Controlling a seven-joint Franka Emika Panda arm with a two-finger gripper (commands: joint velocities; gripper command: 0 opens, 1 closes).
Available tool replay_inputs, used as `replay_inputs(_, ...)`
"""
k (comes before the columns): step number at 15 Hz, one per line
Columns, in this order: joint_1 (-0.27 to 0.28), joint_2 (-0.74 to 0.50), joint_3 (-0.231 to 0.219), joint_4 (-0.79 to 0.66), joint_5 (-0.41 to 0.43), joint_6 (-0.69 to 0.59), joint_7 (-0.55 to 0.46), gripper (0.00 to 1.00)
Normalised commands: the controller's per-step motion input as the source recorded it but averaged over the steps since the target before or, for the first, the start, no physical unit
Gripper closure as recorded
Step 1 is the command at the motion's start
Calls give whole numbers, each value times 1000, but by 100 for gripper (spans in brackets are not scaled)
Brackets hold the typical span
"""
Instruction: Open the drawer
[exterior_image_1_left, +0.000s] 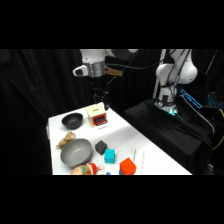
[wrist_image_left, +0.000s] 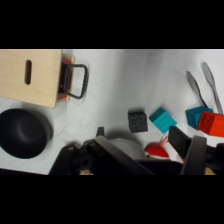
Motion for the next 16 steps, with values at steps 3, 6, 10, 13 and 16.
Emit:
replay_inputs(3, -33, -7, 5, -24, -1, 40, 79, 0)
replay_inputs(6, -57, -84, -25, -127, 7, 101, 107, 0)
replay_inputs(10, -62, -156, -42, -235, 5, 194, 113, 0)
replay_inputs(13, -56, -166, -46, -292, -44, 337, 134, 0)
replay_inputs(16, -51, -116, -43, -283, -46, 407, 104, 0)
